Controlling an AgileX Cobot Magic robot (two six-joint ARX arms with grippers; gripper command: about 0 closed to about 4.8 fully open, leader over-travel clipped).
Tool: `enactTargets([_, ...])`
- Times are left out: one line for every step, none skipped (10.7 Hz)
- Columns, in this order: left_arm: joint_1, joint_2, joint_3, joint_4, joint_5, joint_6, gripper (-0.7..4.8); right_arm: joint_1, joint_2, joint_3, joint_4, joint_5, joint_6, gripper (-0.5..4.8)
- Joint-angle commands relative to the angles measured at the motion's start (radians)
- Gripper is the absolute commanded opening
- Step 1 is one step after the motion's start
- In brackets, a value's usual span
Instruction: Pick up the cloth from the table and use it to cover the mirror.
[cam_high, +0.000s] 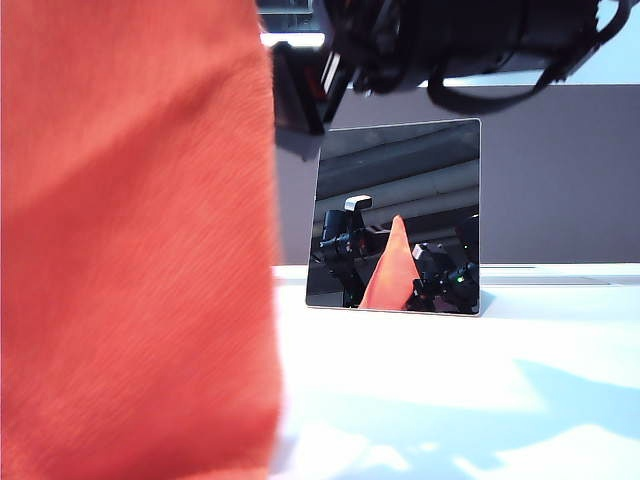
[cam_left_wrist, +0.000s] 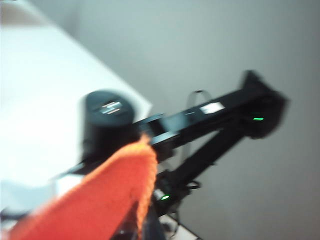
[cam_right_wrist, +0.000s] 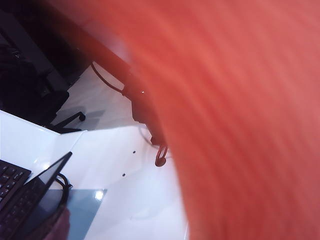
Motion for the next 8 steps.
enactTargets([0.0, 0.003, 0.005, -0.117, -0.069, 0.101, -0.05, 0.001, -0.039, 0.005, 0.016, -0.01, 0.016, 3.54])
enactTargets([0.0, 0.005, 0.005, -0.142, -0.096, 0.113, -0.05, 0.002, -0.052, 0.005, 0.015, -0.013, 0.025, 3.34])
enactTargets([0.0, 0.005, 0.005, -0.154, -0.116, 0.124, -0.05, 0.003, -0.06, 0.005, 0.016, -0.02, 0.034, 3.13])
enactTargets([0.0, 0.005, 0.005, -0.156, -0.231, 0.141, -0.05, 0.004, -0.085, 0.005, -0.014, -0.049, 0.041, 3.0])
enactTargets([0.0, 0.005, 0.005, -0.155, -0.266, 0.15, -0.05, 0.004, -0.086, 0.005, -0.025, -0.048, 0.041, 3.01])
enactTargets([0.0, 0.003, 0.006, -0.154, -0.295, 0.169, -0.05, 0.003, -0.085, 0.004, -0.04, 0.013, 0.04, 3.01])
enactTargets([0.0, -0.01, 0.006, -0.183, -0.466, 0.159, -0.05, 0.001, -0.077, 0.004, -0.042, 0.088, 0.029, 3.06])
enactTargets([0.0, -0.01, 0.006, -0.225, -0.523, 0.168, -0.05, 0.001, -0.076, 0.004, -0.052, 0.089, 0.029, 3.06])
